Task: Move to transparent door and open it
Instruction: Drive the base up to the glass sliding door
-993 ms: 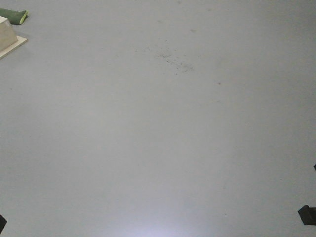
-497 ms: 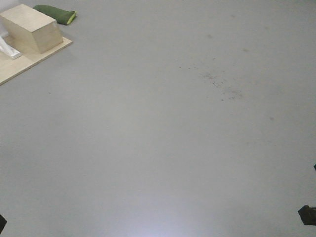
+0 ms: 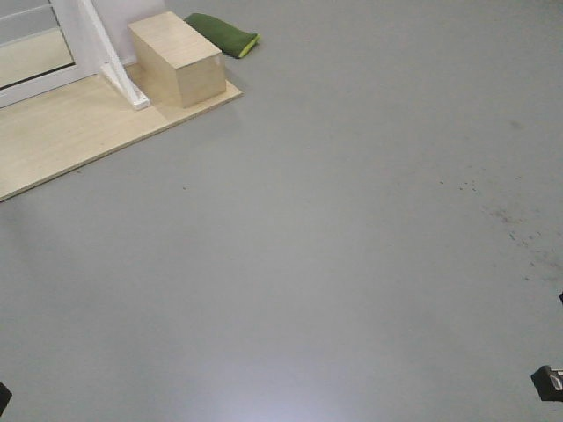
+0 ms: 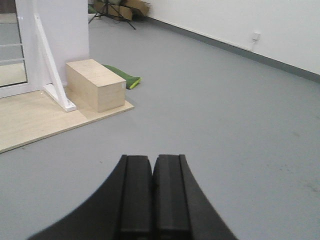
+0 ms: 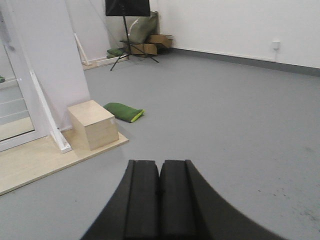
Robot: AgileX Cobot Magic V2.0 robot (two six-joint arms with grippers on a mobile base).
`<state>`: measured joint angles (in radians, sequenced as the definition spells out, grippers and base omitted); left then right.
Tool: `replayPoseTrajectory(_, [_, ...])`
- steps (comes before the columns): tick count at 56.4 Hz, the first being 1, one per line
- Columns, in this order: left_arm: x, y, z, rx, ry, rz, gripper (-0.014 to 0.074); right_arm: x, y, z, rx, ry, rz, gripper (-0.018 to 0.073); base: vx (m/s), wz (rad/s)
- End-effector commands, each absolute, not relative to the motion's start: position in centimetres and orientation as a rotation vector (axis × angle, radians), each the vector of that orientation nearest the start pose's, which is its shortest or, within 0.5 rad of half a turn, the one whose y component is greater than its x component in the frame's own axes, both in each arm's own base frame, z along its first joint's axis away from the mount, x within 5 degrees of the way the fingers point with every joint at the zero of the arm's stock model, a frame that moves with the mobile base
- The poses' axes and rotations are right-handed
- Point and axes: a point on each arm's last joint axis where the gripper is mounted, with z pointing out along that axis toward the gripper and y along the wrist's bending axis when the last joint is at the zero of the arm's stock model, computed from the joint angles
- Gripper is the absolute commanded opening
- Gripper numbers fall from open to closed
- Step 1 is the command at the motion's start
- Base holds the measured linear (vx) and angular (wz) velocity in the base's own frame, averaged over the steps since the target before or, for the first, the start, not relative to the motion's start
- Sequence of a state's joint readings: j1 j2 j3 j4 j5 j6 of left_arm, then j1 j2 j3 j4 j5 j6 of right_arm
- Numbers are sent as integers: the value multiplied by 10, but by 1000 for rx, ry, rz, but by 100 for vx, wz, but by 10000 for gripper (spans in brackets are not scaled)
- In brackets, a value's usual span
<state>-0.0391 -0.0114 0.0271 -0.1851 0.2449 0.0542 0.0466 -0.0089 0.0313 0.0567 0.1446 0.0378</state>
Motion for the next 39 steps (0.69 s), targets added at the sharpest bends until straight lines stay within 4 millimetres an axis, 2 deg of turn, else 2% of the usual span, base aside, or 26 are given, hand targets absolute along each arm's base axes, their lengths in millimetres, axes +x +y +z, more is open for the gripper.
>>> replayPoseTrajectory(1, [55,-6,197,-52,1642,-168,3,56,3,198,32,1553,102,1,58,48])
replayPoseTrajectory(39, [55,-6,197,-52,1642,-168,3,56,3,198,32,1553,102,1,57,41])
